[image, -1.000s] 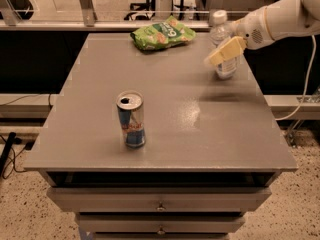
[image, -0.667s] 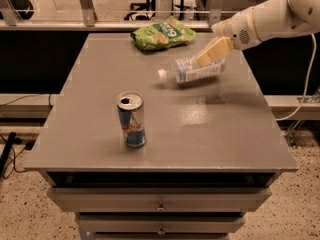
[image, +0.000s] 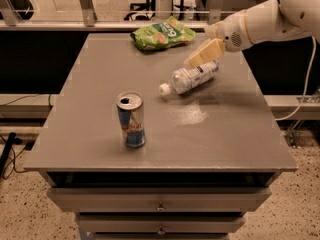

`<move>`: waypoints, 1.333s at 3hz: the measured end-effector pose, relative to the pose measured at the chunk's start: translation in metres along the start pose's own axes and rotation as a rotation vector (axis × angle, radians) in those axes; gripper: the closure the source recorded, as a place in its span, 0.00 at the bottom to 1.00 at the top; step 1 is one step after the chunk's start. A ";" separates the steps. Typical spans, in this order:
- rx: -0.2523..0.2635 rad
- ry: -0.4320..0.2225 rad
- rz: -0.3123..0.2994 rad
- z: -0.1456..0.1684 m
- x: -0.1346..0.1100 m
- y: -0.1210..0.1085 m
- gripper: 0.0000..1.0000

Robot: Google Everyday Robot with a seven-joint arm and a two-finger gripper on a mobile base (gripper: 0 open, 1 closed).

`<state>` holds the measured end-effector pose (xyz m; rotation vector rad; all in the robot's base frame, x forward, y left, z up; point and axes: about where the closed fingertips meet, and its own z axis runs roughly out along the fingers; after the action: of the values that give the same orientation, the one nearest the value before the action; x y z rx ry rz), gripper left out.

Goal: Knock blue plastic bottle over

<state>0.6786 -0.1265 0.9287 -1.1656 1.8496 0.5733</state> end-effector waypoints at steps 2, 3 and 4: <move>-0.013 -0.029 -0.056 -0.065 0.029 -0.008 0.00; -0.029 -0.007 -0.097 -0.112 0.053 -0.002 0.00; -0.029 -0.007 -0.097 -0.112 0.053 -0.002 0.00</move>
Offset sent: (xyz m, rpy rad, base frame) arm -0.0426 -0.1011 0.0207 -0.0098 -0.0922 0.1071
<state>0.6229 -0.2358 0.9437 -1.2635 1.7736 0.5509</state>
